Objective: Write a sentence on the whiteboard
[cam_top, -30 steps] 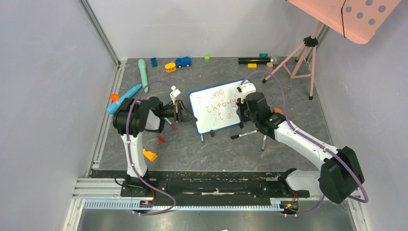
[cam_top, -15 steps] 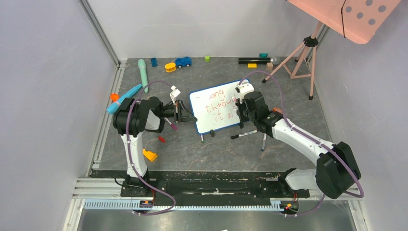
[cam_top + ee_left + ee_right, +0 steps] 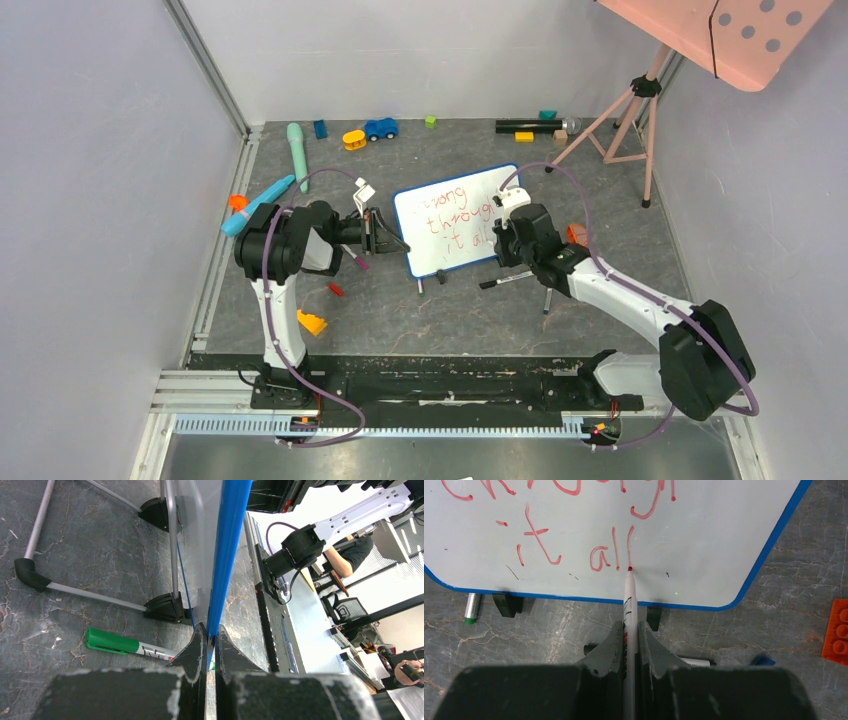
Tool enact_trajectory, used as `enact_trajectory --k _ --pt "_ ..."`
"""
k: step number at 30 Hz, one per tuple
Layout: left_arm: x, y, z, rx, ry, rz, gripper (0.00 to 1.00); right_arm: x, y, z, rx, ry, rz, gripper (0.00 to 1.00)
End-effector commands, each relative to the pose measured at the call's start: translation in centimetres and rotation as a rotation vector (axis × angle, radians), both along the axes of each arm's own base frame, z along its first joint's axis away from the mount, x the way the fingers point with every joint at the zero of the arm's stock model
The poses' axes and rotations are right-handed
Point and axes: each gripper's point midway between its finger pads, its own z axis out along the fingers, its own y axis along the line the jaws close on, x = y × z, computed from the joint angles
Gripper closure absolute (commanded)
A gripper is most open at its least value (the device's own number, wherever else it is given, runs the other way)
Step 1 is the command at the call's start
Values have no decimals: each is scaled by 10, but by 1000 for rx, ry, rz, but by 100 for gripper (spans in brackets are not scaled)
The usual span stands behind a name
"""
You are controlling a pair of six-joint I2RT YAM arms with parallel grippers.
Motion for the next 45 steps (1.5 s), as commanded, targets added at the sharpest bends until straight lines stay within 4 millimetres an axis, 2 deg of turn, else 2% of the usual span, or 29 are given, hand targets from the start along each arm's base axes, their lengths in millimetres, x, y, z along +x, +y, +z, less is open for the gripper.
enact_trajectory --k 1,5,12,15,28,34,40,45 --pt "-10 -3 6 -5 -68 -76 98 1 -2 -2 11 -2 -15 100" --pt "-10 -4 6 -5 -66 -75 98 2 -2 5 23 -12 -26 100" --pt "-10 -3 6 -5 -68 -75 98 3 -4 33 59 -79 -30 100" --pt "-10 -3 7 -5 -69 -75 98 4 -8 38 57 -90 -39 100" --pt "-10 -3 6 -5 -70 -76 98 11 -10 18 12 -43 -44 100" --pt "-10 -3 7 -5 -70 -75 98 17 -6 15 -11 -31 -28 100" --pt "-10 -3 7 -5 -71 -75 98 19 -15 14 -66 -33 -44 100" --pt "-10 -3 7 -5 -70 -76 98 15 -7 14 29 -1 -86 100"
